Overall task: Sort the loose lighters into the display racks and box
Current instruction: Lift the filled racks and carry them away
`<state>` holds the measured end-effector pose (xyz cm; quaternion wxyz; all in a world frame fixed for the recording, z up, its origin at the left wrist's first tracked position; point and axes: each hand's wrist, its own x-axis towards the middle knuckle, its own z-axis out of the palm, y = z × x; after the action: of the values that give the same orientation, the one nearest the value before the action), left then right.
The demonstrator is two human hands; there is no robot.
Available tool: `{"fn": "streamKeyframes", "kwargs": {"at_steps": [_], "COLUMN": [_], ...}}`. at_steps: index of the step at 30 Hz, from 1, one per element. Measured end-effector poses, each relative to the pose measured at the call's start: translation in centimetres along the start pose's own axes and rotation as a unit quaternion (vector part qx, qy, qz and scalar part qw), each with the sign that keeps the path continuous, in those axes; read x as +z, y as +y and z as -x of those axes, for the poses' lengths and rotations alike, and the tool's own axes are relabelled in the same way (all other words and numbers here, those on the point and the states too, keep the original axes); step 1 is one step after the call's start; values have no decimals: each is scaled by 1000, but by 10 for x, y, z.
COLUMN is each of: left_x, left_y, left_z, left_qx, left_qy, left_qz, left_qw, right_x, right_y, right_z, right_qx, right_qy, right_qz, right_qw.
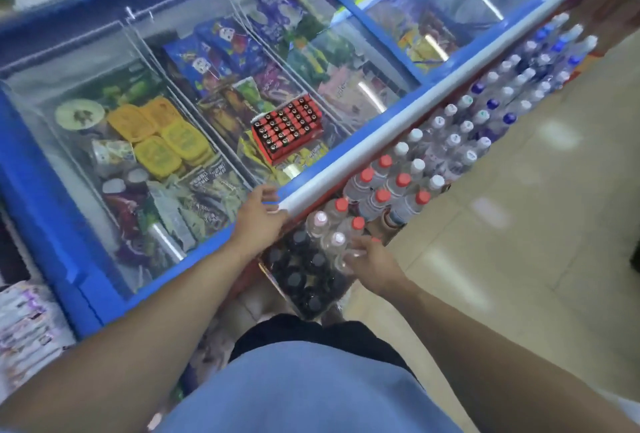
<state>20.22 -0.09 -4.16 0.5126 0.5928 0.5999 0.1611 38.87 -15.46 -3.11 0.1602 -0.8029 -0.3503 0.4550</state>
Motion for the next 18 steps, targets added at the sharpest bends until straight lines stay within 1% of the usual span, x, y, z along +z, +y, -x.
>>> {"fn": "streamKeyframes", "kwargs": {"at_steps": [3,5,6,7,8,11,13,16,18], "left_x": [3,3,3,4,7,15,20,22,21], "left_y": [19,28,31,32,35,45,45,41,40], "left_z": [-25,-46,-57,-68,-77,-97,-105,-113,-112], "left_qx": [-20,-17,-12,-3,4,21,25,36,31], "left_qy": [126,158,165,168,169,183,197,219,211], "left_qz": [38,28,14,2,-5,3,-10,-43,-60], "left_qw": [991,987,986,986,986,983,980,974,975], "right_x": [-28,-47,-54,-64,-70,-76,-74,-71,-69], "right_y": [-37,-63,-82,-98,-108,-140,-145,-149,-145], "right_z": [-59,-100,-119,-135,-157,-207,-226,-242,-250], "right_qx": [-59,-115,-133,-135,-154,-190,-197,-231,-257], "right_qy": [-14,-10,20,29,13,-60,-71,-95,-96], "right_qz": [7,-44,-87,-140,-137,-54,17,39,40], "right_qw": [998,992,987,980,979,978,978,967,961]}}
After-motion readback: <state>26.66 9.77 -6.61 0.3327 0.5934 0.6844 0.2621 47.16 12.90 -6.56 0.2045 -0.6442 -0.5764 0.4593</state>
